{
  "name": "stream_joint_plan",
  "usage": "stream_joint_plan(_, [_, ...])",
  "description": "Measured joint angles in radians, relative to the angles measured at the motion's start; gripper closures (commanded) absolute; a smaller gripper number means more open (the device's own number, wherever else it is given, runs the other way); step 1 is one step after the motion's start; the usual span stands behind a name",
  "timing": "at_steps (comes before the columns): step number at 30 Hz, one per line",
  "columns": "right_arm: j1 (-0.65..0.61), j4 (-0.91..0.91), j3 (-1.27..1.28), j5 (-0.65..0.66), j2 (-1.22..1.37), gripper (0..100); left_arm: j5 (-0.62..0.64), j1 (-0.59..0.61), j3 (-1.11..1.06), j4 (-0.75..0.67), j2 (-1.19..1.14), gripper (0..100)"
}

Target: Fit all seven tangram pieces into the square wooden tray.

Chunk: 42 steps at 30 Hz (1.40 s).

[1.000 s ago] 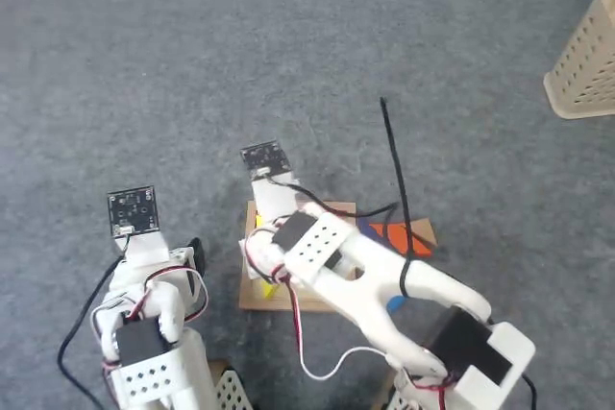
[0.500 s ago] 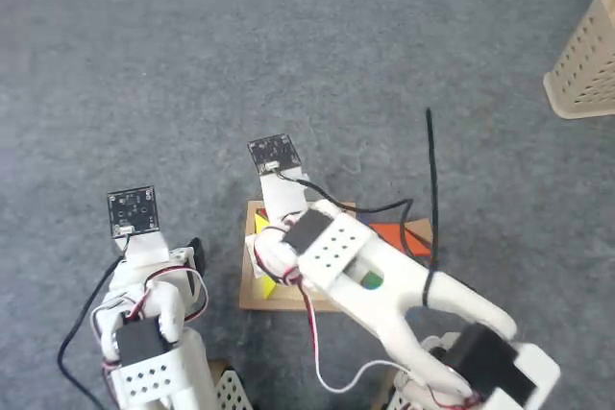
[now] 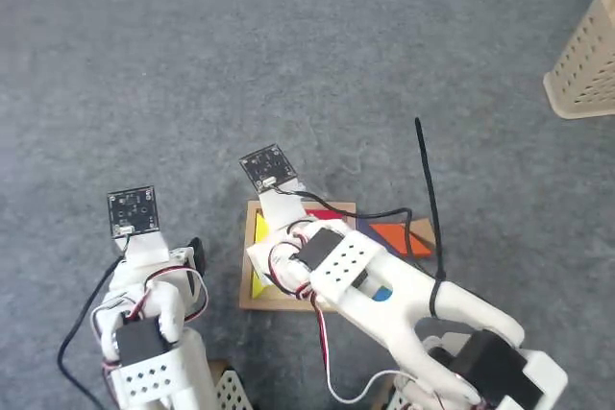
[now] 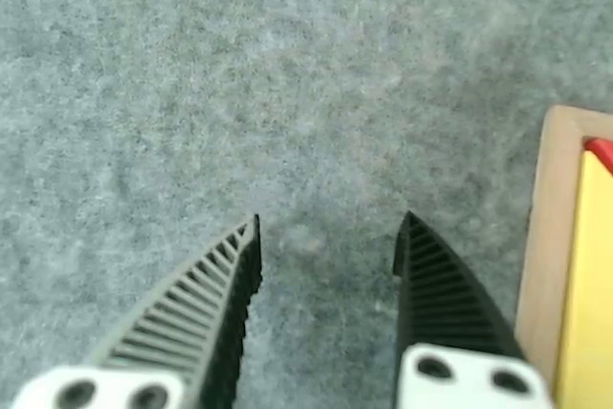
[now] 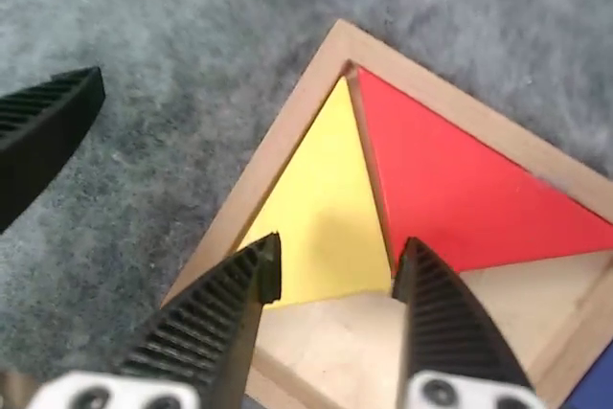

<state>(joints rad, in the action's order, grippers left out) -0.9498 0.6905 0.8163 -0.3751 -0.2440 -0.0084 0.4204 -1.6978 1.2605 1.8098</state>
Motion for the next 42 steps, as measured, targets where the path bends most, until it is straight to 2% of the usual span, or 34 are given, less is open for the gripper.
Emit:
stream_joint_plan(11, [0.002, -0.005, 0.000, 0.011, 0.000, 90.3, 0.000, 0.000, 0.000, 0.000, 0.000, 78])
stream_joint_plan(16, [0.066, -0.005, 0.000, 0.017, 0.000, 90.3, 0.000, 0.000, 0.000, 0.000, 0.000, 78])
stream_joint_plan(22, [0.166, 0.054, 0.000, 0.201, 0.000, 90.2, 0.000, 0.000, 0.000, 0.000, 0.000, 78])
stream_joint_plan(24, [0.206, 0.110, -0.020, 0.226, 0.000, 90.2, 0.000, 0.000, 0.000, 0.000, 0.000, 78])
stream_joint_plan(31, [0.345, 0.178, -0.064, 0.236, 0.000, 90.2, 0.000, 0.000, 0.000, 0.000, 0.000, 78])
stream_joint_plan(42, [0.410, 0.184, -0.175, 0.238, 0.190, 90.2, 0.000, 0.000, 0.000, 0.000, 0.000, 78])
